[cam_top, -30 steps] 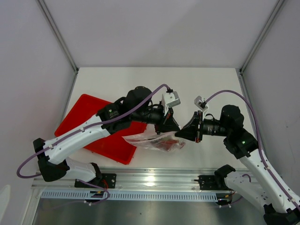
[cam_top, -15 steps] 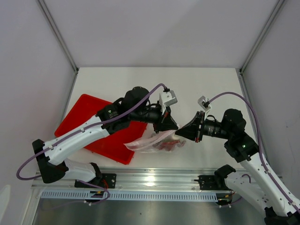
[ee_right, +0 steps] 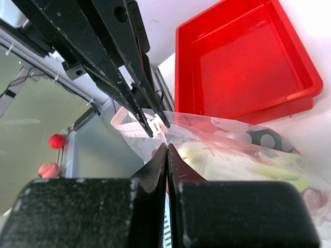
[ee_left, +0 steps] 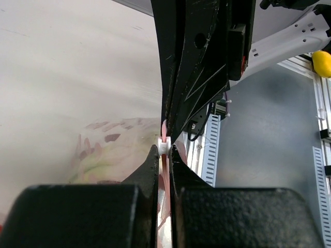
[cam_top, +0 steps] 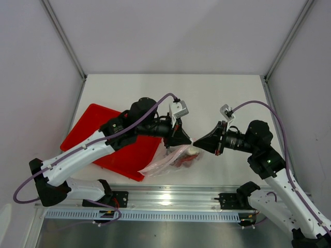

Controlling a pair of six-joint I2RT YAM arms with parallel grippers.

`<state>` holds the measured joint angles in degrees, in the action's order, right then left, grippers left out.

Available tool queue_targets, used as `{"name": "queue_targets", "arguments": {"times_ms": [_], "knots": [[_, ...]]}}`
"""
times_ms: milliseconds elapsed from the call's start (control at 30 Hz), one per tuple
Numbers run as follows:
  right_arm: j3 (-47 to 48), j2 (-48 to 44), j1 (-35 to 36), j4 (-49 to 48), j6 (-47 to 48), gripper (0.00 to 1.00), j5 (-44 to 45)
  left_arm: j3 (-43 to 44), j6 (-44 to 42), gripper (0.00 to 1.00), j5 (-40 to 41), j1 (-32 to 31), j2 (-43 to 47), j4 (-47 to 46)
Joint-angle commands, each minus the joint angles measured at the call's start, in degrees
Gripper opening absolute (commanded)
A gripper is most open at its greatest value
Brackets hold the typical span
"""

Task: Place the food in the zip-top bag and seal the zipper
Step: Zip the zipper food storage bag at the center of the board.

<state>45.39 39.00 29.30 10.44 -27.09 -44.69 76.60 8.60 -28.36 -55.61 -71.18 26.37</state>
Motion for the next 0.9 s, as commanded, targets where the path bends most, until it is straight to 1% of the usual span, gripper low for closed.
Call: {"name": "queue_targets", "arguments": {"times_ms": [0,33,67,133,167,200,267,467,533,667,700,733,767,867], "knots": [[3.48,1.69,-0.47,-0.68,3.79,0.0,-2.41,1.45,0.98,0.01,-2.31,1.03,1.04,1.75],[3.83,2.04,-0.47,0.02,4.41,0.0,-3.64,2.06,1.07,0.01,-2.49,1.03,0.87,1.67],[4.27,2.82,-0.38,0.54,4.85,0.04,-5.48,2.15,1.07,0.01,-2.66,1.03,0.69,1.67],[5.67,3.79,-0.38,2.13,6.34,0.1,-6.98,3.03,1.07,0.01,-3.19,1.03,0.25,1.75],[6.11,4.23,-0.38,2.74,7.05,0.17,-7.95,3.12,1.07,0.01,-3.28,1.03,0.16,1.84],[6.55,5.11,-0.21,3.18,7.49,0.21,-9.79,3.55,0.98,0.01,-3.37,1.03,-0.01,1.76],[7.35,6.25,-0.21,4.33,8.89,0.23,-11.55,3.56,0.98,0.01,-3.54,1.03,-0.19,1.75],[8.23,9.95,0.76,5.12,10.3,0.24,-15.51,4.17,0.8,0.01,-3.81,1.03,-1.07,1.76],[8.4,10.92,2.07,5.21,10.57,0.24,-15.43,4.35,0.8,0.01,-3.81,1.03,-1.24,2.02],[8.58,11.97,3.48,4.42,10.48,0.22,-14.29,4.96,0.71,0.01,-4.16,1.03,-1.95,2.02],[8.4,12.15,3.74,3.63,10.13,0.19,-14.11,4.96,0.63,0.01,-4.33,1.03,-2.12,2.02],[8.4,12.24,4.01,3.54,9.95,0.05,-13.85,5.05,0.63,0.0,-4.34,1.03,-2.21,2.02],[8.49,12.58,4.36,3.45,9.87,0.0,-12.54,5.05,0.54,0.0,-4.34,1.03,-2.3,2.11],[8.05,12.24,4.54,3.19,10.04,0.0,-10.34,4.88,0.37,0.0,-4.25,1.03,-2.21,2.28]]}}
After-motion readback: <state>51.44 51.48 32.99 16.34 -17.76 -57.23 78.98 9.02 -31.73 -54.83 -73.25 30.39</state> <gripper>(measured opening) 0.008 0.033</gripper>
